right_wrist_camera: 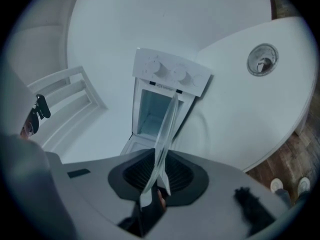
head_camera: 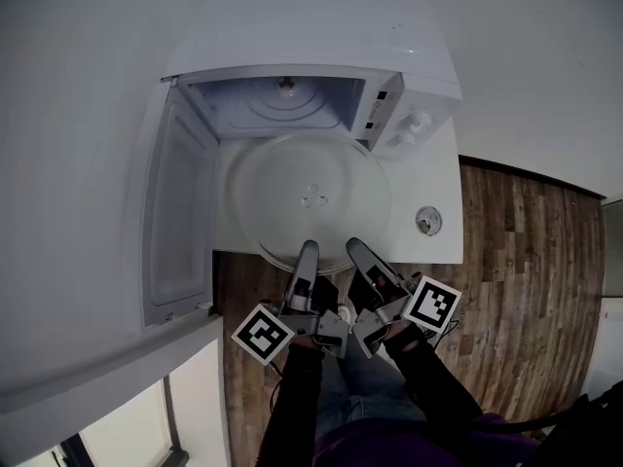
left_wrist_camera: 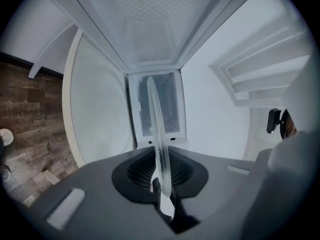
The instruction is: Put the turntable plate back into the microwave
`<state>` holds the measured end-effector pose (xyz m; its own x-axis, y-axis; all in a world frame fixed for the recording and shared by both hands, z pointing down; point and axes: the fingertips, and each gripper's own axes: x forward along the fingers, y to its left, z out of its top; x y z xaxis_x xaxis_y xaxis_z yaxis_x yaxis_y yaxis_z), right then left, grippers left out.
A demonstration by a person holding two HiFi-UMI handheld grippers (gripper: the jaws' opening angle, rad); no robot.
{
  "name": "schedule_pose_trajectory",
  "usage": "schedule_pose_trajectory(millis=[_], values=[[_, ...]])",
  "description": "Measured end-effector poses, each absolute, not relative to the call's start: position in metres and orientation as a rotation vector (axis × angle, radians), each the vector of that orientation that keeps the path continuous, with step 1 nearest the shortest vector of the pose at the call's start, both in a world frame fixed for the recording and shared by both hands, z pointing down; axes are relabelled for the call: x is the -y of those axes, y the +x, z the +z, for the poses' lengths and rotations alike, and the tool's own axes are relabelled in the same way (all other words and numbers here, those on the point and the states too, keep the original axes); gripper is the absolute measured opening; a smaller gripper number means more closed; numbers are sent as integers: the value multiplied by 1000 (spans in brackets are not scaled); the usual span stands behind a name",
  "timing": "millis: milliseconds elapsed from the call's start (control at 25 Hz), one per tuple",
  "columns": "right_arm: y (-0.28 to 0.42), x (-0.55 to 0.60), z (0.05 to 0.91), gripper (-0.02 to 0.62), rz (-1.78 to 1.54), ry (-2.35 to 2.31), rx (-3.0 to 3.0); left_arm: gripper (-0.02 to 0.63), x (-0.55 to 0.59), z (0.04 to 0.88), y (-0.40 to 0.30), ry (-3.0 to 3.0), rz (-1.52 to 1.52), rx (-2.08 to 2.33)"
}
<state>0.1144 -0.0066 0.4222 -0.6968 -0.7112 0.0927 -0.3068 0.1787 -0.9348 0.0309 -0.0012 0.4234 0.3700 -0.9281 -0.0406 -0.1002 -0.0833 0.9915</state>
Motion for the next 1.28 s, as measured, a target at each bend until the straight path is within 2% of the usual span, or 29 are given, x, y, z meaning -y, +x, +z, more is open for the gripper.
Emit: schedule_pose_trajectory(millis=[920, 1280], values=[[65, 103, 416, 103, -1345, -1065, -2351, 33, 99, 433, -13, 1396, -1052, 869], [73, 98, 417, 118, -1299, -1130, -2466, 37, 143, 432, -25, 1434, -1067, 882]])
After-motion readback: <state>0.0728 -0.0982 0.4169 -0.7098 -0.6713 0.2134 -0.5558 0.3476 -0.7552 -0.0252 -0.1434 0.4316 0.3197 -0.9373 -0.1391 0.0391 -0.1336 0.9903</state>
